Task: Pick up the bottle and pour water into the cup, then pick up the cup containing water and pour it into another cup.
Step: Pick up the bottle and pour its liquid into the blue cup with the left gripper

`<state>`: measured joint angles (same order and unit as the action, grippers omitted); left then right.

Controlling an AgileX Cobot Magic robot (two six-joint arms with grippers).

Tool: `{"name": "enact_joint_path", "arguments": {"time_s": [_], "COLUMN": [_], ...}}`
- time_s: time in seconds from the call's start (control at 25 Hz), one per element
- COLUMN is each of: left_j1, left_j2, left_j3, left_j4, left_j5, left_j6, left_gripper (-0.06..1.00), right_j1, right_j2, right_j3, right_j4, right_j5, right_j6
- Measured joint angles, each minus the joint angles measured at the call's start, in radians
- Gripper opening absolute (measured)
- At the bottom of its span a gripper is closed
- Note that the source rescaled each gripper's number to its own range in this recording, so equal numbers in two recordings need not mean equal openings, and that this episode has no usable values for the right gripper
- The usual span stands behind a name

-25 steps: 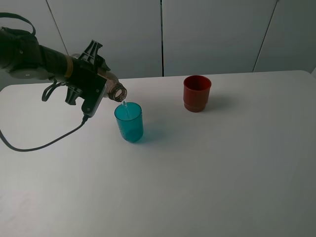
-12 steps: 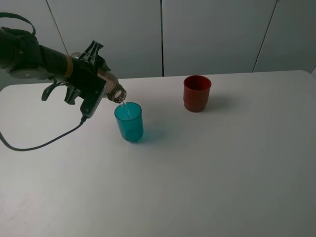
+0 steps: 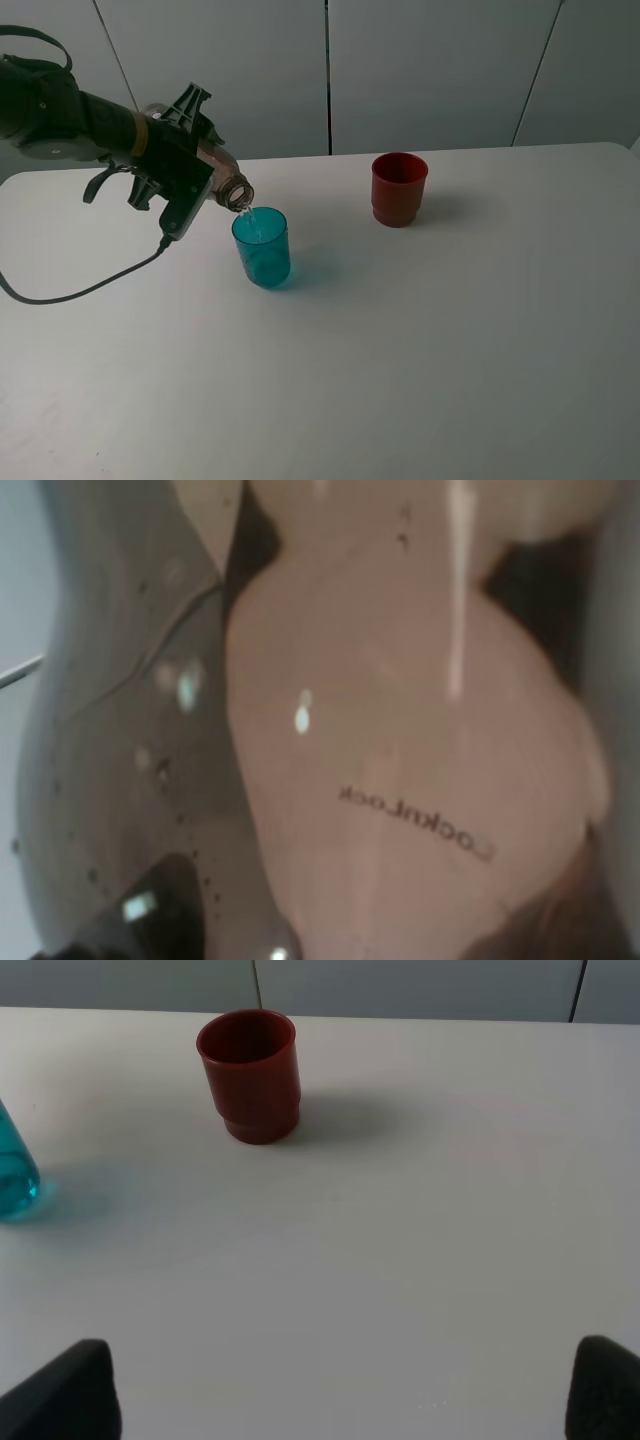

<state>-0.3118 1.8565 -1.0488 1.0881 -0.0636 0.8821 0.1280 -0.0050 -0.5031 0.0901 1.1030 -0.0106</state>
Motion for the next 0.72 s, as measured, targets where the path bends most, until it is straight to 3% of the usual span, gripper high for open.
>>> {"name": "enact_joint_path", "arguments": {"time_s": [0.72], "left_j1": [0.0], "left_j2": [0.0], "left_j3": [-0.019], "left_j4": [0.0], "left_j5": [0.0], "left_j6": [0.027], "left_gripper": [0.0], "right_j1": [0.0], "right_j2": [0.0], "right_j3": [0.0], "right_j4": [0.0], "right_j5": [0.0], "right_j6": [0.0]}}
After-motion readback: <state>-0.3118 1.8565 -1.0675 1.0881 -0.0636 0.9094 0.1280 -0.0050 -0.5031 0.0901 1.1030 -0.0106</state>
